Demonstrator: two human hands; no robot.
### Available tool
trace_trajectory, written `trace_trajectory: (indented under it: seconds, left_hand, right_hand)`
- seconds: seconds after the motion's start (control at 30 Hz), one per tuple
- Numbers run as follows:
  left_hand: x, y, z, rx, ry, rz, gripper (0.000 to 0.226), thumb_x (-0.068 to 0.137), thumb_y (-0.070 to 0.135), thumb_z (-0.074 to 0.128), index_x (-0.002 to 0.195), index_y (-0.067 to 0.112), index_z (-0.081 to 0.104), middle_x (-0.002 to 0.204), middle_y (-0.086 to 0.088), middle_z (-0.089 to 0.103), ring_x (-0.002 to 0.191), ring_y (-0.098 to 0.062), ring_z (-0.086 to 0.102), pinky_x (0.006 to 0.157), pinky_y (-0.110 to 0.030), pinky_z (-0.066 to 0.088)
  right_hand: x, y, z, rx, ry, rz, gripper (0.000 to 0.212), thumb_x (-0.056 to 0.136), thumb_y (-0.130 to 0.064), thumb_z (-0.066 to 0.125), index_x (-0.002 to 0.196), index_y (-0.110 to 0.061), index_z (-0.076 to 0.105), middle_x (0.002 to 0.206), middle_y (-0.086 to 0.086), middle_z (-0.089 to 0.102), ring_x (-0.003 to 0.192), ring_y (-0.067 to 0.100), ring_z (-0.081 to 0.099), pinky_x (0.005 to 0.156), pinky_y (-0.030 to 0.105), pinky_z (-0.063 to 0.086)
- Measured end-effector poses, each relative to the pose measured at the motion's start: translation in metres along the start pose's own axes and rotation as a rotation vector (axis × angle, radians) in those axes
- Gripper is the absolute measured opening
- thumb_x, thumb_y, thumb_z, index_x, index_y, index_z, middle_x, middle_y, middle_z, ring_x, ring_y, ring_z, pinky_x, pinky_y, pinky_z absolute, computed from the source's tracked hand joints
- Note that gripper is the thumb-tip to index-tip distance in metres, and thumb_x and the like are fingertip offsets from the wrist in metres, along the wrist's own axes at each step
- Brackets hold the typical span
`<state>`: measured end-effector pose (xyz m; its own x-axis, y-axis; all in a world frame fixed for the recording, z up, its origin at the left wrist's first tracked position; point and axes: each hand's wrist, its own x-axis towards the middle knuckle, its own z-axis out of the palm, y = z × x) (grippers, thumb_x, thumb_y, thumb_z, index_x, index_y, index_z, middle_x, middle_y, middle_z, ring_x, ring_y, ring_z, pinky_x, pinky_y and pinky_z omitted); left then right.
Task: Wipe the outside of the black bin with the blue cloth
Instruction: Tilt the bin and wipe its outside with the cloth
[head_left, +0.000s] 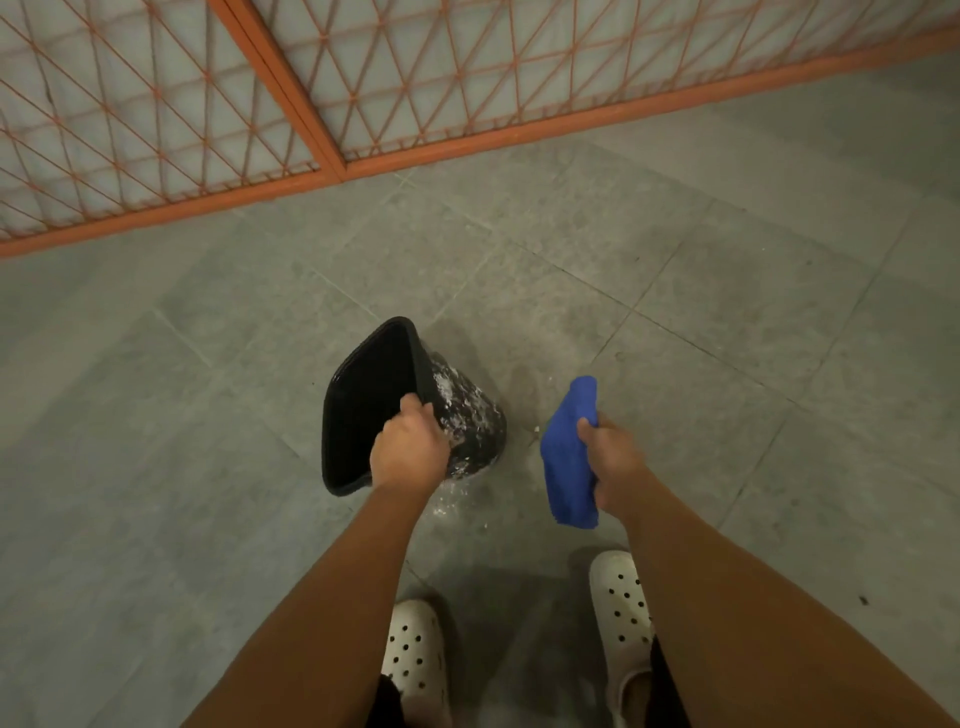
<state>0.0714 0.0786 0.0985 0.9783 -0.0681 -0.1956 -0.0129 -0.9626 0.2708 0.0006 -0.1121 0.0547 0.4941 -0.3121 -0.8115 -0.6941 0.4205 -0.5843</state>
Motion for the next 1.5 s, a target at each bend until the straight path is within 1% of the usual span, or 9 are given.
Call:
trace_trajectory:
  seconds: [0.17, 0.3, 0.47, 0.63, 0.77, 0.83, 0.93, 1.3, 1.5]
  left_hand:
    - [0.006, -0.016, -0.003, -0.124, 0.026, -0.026, 0.024, 0.101, 0.021, 0.036, 0.102, 0.002, 0.051, 0.071, -0.01, 0.057, 0.052, -0.017, 0.045, 0.044, -0.027, 0.03]
    - [0.002, -0.036, 0.001, -0.227, 0.006, -0.031, 0.029, 0.101, 0.02, 0.038, 0.113, -0.001, 0.054, 0.065, 0.002, 0.051, 0.051, -0.006, 0.043, 0.045, -0.019, 0.029]
    - [-0.002, -0.057, 0.007, -0.415, -0.021, -0.073, 0.033, 0.101, 0.025, 0.038, 0.114, 0.001, 0.055, 0.067, 0.004, 0.052, 0.06, -0.008, 0.05, 0.051, -0.024, 0.034]
    - [-0.006, -0.059, 0.014, -0.529, -0.063, -0.049, 0.05, 0.1, 0.043, 0.027, 0.128, 0.011, 0.052, 0.106, -0.003, 0.064, 0.1, -0.022, 0.06, 0.08, -0.032, 0.044]
    - [0.001, -0.059, 0.021, -0.49, -0.004, -0.07, 0.051, 0.102, 0.038, 0.027, 0.149, 0.019, 0.029, 0.122, -0.003, 0.059, 0.102, -0.014, 0.057, 0.084, -0.02, 0.039]
    - [0.006, -0.059, 0.023, -0.448, 0.018, -0.07, 0.05, 0.102, 0.034, 0.027, 0.15, 0.019, 0.027, 0.098, 0.002, 0.065, 0.078, -0.008, 0.061, 0.065, -0.006, 0.04]
    - [0.011, -0.057, 0.023, -0.421, 0.051, -0.101, 0.048, 0.102, 0.029, 0.028, 0.148, 0.015, 0.03, 0.063, 0.002, 0.056, 0.054, -0.01, 0.054, 0.041, -0.015, 0.035]
    - [0.017, -0.045, 0.025, -0.417, 0.085, -0.153, 0.046, 0.103, 0.025, 0.028, 0.145, 0.008, 0.035, 0.058, -0.002, 0.053, 0.051, -0.016, 0.052, 0.043, -0.026, 0.035]
    - [0.02, -0.033, 0.027, -0.376, 0.074, -0.072, 0.046, 0.102, 0.027, 0.03, 0.143, 0.008, 0.039, 0.066, 0.0, 0.057, 0.056, -0.012, 0.054, 0.049, -0.019, 0.033]
  right_hand:
    - [0.014, 0.014, 0.019, -0.422, 0.052, -0.036, 0.046, 0.1, -0.025, 0.033, 0.145, -0.017, 0.026, 0.1, 0.017, 0.059, 0.065, 0.02, 0.052, 0.061, 0.034, 0.042]
    - [0.024, 0.035, 0.036, -0.697, 0.064, -0.148, 0.049, 0.101, -0.021, 0.03, 0.147, -0.017, 0.015, 0.14, 0.021, 0.043, 0.115, 0.039, 0.051, 0.092, 0.039, 0.04]
    - [0.016, 0.064, 0.051, -0.732, 0.075, -0.27, 0.048, 0.099, -0.025, 0.036, 0.146, -0.021, 0.024, 0.106, 0.023, 0.062, 0.091, 0.034, 0.057, 0.075, 0.034, 0.04]
    - [0.013, 0.079, 0.054, -0.776, 0.087, -0.42, 0.043, 0.097, -0.027, 0.044, 0.138, -0.015, 0.042, 0.146, 0.015, 0.034, 0.125, 0.03, 0.041, 0.103, 0.034, 0.032]
    - [0.028, 0.074, 0.054, -0.768, 0.076, -0.498, 0.036, 0.098, -0.028, 0.041, 0.128, -0.011, 0.051, 0.156, 0.007, 0.016, 0.134, 0.028, 0.027, 0.107, 0.035, 0.026]
    - [0.035, 0.072, 0.054, -0.685, 0.001, -0.522, 0.032, 0.098, -0.023, 0.041, 0.126, -0.01, 0.049, 0.155, 0.006, 0.021, 0.133, 0.025, 0.033, 0.104, 0.031, 0.028]
    - [0.039, 0.075, 0.052, -0.611, 0.022, -0.465, 0.043, 0.098, -0.018, 0.038, 0.14, -0.012, 0.033, 0.15, 0.008, 0.033, 0.131, 0.028, 0.039, 0.107, 0.037, 0.03]
    - [0.032, 0.073, 0.077, -0.868, 0.217, -0.536, 0.044, 0.097, -0.031, 0.042, 0.139, -0.018, 0.04, 0.147, 0.014, 0.025, 0.126, 0.033, 0.028, 0.108, 0.045, 0.029]
    - [0.025, 0.079, 0.066, -0.646, 0.215, -0.464, 0.046, 0.097, -0.018, 0.043, 0.14, -0.003, 0.035, 0.132, 0.02, 0.028, 0.118, 0.026, 0.038, 0.106, 0.019, 0.021]
